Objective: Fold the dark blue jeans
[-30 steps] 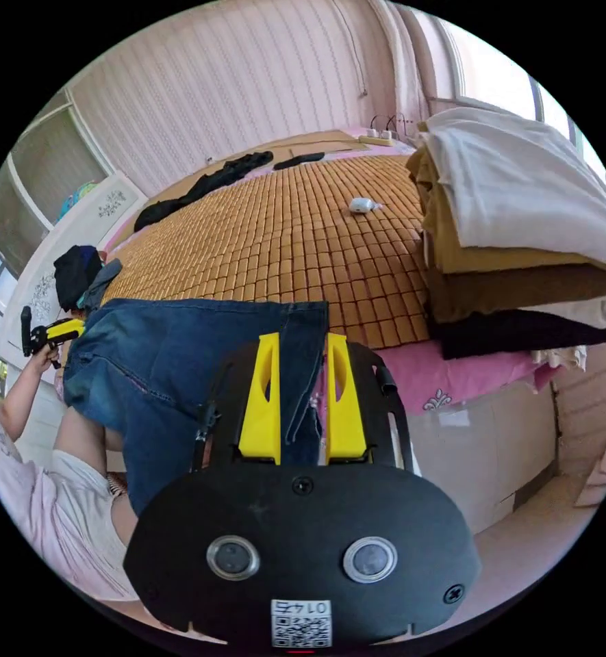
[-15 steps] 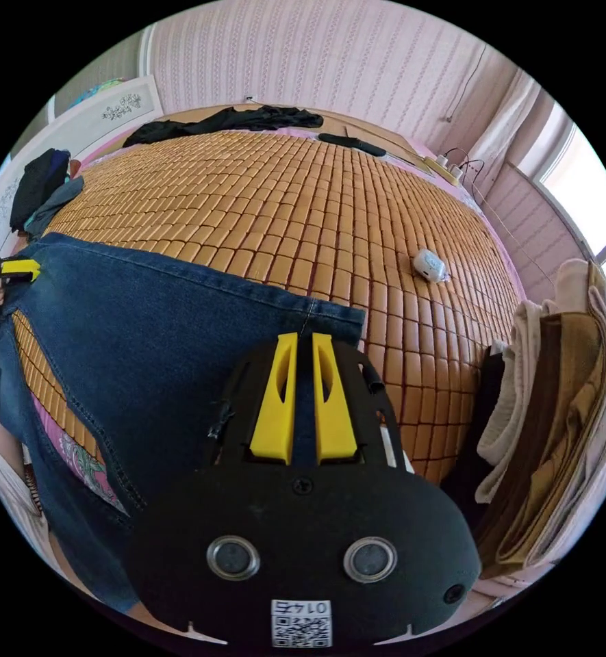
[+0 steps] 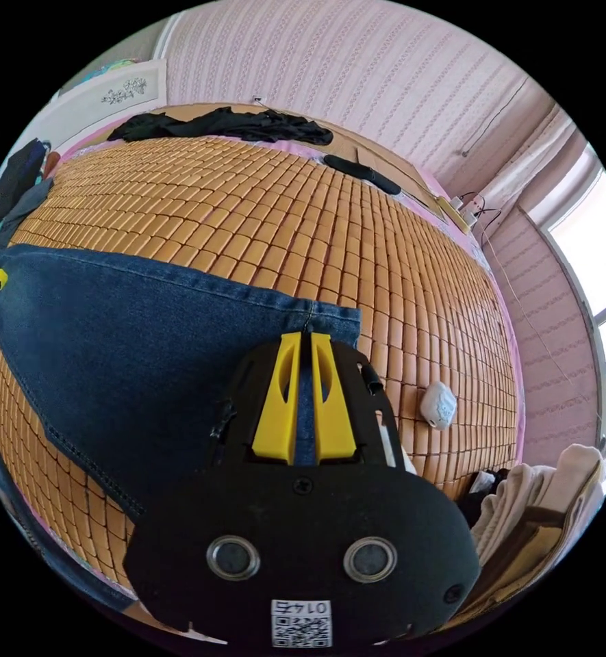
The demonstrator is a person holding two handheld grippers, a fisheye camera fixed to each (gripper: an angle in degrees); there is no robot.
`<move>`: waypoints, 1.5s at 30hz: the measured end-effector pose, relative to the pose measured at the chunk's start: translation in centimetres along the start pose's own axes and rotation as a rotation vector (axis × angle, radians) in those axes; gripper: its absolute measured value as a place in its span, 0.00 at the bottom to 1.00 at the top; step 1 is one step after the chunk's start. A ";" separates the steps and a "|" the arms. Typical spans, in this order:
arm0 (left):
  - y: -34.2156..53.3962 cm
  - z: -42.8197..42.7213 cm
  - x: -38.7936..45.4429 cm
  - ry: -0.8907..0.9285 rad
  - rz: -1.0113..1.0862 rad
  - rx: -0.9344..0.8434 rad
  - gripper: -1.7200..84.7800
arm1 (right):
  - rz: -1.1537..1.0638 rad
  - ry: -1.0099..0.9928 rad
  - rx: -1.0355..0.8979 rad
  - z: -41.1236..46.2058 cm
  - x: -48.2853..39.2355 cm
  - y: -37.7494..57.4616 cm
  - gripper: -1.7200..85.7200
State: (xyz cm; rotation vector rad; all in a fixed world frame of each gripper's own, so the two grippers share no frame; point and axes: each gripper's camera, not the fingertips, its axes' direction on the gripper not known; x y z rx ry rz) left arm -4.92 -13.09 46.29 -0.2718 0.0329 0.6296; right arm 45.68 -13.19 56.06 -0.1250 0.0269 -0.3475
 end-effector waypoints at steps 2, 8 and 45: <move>0.2 -0.3 0.4 -0.025 0.029 -0.005 0.01 | 0.064 -0.019 -0.029 -1.4 1.3 0.4 0.02; 5.7 -6.9 3.6 0.183 0.212 0.135 0.05 | 0.096 -0.135 0.050 -12.4 3.3 13.8 0.04; 32.9 -11.9 -5.2 0.356 -0.254 0.175 0.06 | -0.035 -0.223 -0.085 -13.3 -14.1 12.7 0.02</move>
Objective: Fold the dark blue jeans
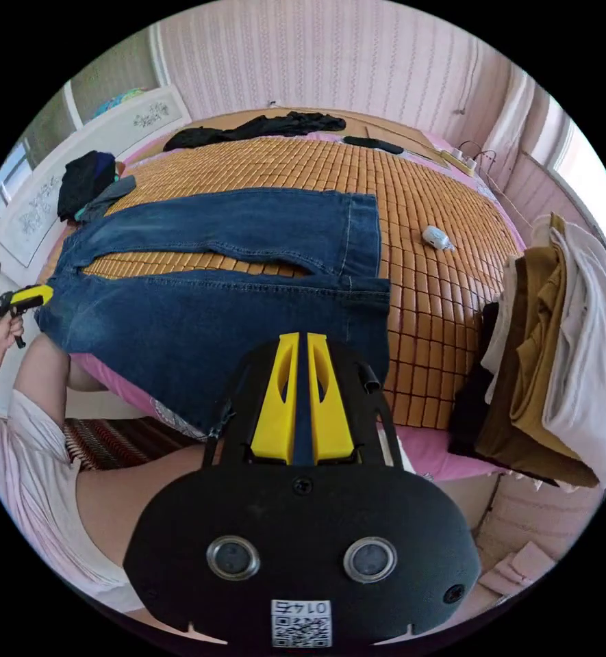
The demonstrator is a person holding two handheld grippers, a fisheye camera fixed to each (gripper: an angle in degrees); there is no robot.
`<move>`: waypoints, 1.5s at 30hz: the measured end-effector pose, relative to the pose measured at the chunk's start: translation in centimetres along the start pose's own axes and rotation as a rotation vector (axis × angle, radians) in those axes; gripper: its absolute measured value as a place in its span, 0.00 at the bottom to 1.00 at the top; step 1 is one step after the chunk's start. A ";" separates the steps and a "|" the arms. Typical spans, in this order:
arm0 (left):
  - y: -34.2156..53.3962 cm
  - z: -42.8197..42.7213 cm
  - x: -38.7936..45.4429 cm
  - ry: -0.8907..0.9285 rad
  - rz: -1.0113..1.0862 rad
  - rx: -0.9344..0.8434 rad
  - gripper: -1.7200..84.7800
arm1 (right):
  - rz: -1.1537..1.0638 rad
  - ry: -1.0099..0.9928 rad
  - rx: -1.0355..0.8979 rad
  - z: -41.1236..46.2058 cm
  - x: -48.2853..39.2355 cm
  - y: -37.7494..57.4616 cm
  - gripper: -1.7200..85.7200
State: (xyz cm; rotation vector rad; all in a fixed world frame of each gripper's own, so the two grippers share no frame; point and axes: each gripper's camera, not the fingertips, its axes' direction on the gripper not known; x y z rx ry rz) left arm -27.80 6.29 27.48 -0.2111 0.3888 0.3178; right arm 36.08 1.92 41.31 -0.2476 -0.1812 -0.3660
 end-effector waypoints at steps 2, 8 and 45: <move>2.9 -1.9 -4.6 -0.048 -0.151 0.028 0.07 | -0.145 0.051 -0.144 2.9 -4.7 -1.5 0.01; 14.8 -8.9 -16.8 -0.192 -0.530 0.099 0.08 | -0.306 0.189 -0.148 4.2 -9.2 -2.7 0.01; 33.0 -14.9 -30.4 -0.237 -0.830 0.576 0.03 | -1.004 -0.210 0.275 0.9 -69.2 -54.6 0.02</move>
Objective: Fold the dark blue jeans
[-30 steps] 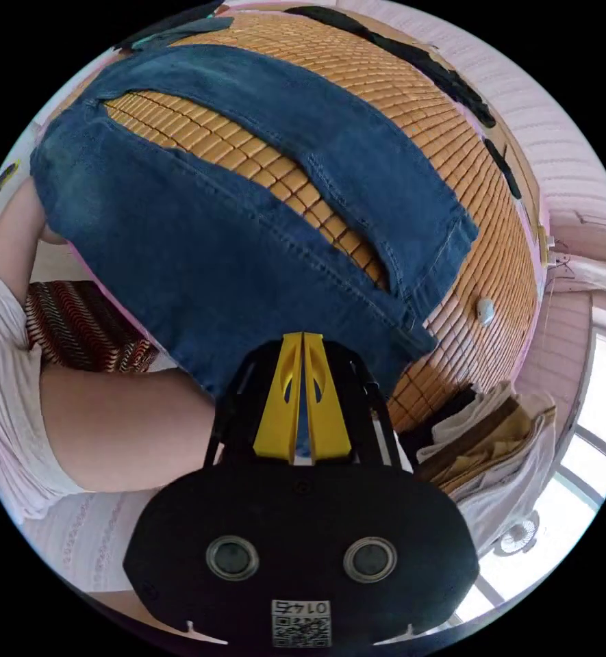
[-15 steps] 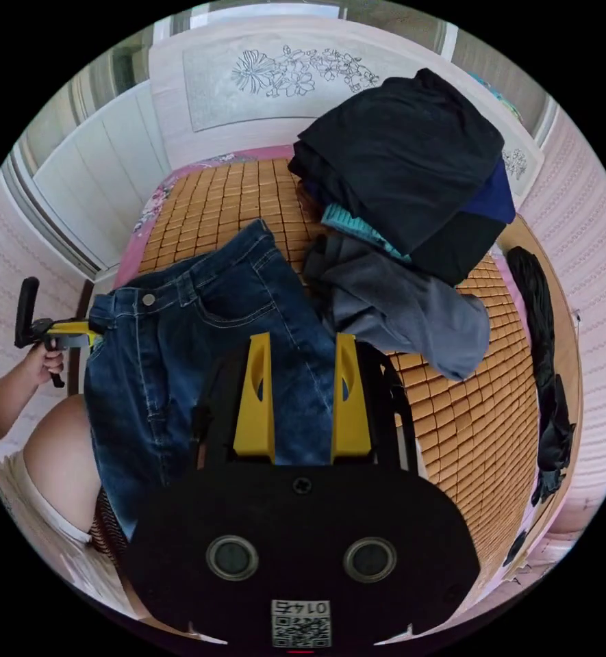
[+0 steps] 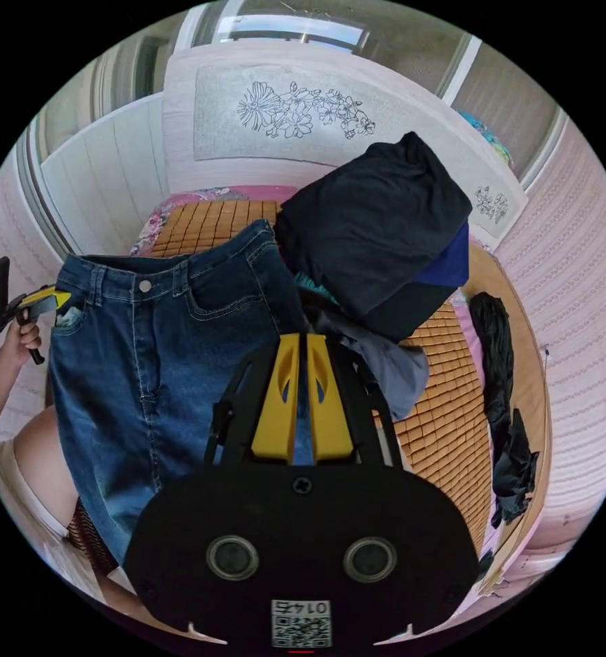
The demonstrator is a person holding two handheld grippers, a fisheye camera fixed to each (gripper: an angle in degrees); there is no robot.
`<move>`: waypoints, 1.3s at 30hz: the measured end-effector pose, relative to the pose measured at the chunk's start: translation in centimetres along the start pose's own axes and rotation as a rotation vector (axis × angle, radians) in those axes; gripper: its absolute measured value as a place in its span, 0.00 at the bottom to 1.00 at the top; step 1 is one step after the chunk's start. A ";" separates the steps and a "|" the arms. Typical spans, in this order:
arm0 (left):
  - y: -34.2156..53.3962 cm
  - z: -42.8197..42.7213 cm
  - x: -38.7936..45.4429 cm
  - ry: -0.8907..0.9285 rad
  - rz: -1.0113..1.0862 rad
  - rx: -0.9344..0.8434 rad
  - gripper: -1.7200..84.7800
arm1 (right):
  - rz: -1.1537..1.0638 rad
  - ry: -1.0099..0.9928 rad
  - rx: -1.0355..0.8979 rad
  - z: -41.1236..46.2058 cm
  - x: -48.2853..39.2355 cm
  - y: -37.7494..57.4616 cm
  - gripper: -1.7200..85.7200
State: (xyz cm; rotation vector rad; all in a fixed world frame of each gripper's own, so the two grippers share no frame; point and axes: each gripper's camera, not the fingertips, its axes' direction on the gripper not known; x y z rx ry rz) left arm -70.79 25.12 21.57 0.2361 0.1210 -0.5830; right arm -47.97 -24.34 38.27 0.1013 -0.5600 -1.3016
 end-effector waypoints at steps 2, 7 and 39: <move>-0.3 2.3 -0.8 -0.032 -0.053 -0.099 0.04 | 0.073 0.020 -0.058 0.8 0.5 0.0 0.02; 1.1 2.0 -0.3 -0.163 -0.078 -0.117 0.07 | 0.039 0.020 -0.020 -3.4 -2.8 6.9 0.03; 7.1 28.2 51.1 0.034 0.834 -0.663 0.07 | 1.038 0.349 -0.476 -20.2 -1.4 72.0 0.01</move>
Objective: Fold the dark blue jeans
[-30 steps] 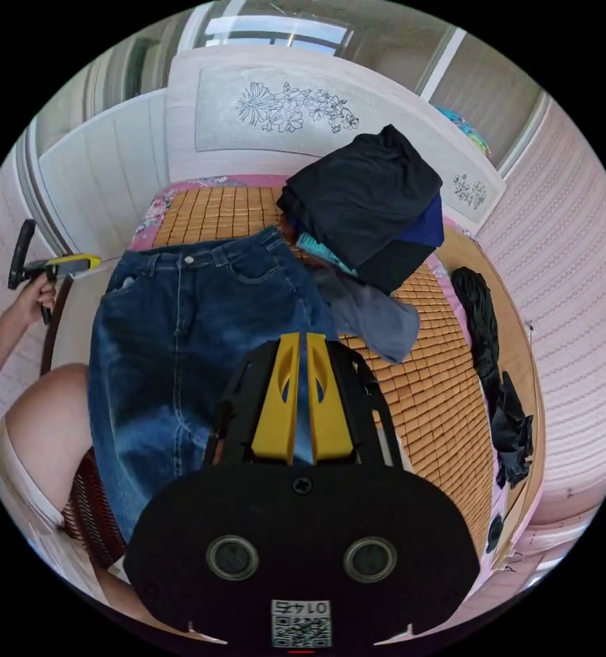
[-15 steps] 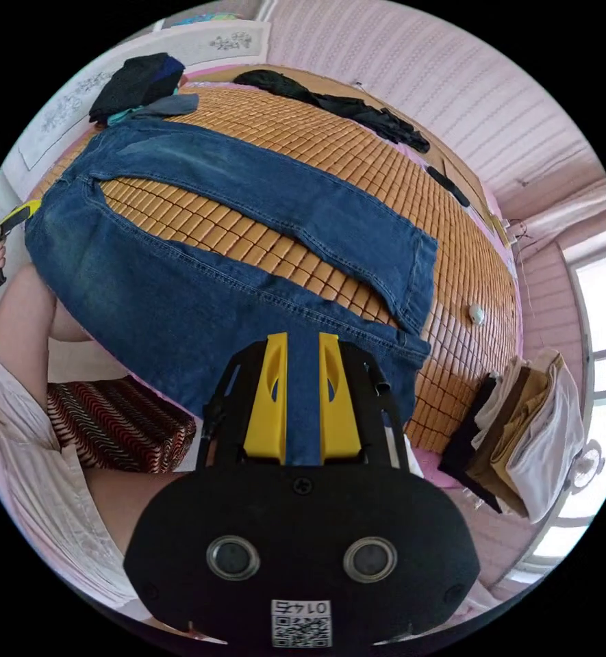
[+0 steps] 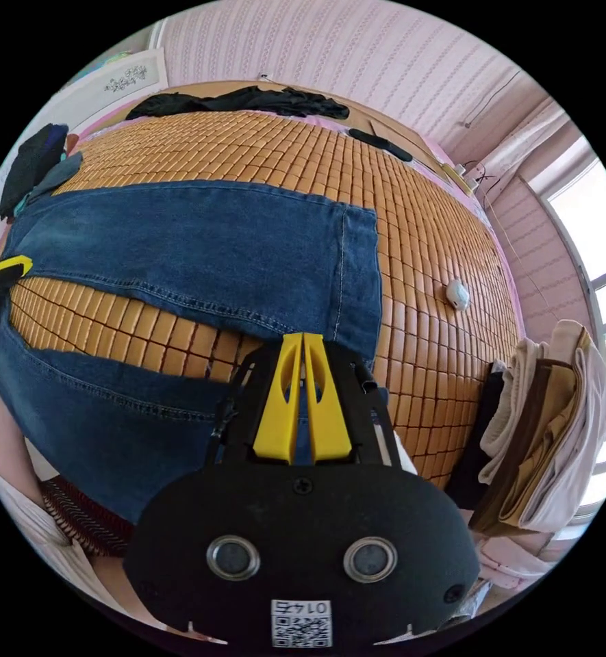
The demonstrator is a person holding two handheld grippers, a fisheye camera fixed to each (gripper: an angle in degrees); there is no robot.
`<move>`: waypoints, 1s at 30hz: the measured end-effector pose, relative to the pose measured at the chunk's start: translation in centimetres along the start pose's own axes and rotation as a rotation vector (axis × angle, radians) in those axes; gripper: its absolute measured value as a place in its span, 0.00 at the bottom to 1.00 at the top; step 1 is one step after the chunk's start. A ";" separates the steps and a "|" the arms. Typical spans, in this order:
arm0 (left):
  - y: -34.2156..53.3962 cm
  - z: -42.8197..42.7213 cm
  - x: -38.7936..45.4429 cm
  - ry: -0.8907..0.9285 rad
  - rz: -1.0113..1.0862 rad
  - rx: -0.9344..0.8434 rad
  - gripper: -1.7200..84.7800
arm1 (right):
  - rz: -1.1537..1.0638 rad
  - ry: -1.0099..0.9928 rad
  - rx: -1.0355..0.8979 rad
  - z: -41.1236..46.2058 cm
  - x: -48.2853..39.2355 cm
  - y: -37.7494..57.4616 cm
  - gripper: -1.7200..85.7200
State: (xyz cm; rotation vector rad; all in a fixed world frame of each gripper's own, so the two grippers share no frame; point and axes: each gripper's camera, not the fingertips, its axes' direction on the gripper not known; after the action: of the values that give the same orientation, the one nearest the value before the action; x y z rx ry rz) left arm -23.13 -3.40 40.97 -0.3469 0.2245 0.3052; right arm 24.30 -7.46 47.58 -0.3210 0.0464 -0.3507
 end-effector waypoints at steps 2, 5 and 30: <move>-0.3 0.0 0.2 0.008 -0.003 0.004 0.06 | -0.039 0.056 0.008 0.6 1.5 0.5 0.01; -0.4 0.1 1.2 0.025 0.058 -0.001 0.03 | -0.093 0.080 0.011 1.1 3.3 1.3 0.01; 36.4 -10.5 -30.2 0.222 -0.916 0.363 0.16 | 0.841 -0.562 0.139 2.4 25.1 42.0 0.17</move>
State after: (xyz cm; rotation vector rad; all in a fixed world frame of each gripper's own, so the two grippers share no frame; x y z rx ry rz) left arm -64.94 17.67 28.50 -0.0952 0.3094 -0.6752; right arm 61.96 21.94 36.81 -0.2285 -0.3866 0.5738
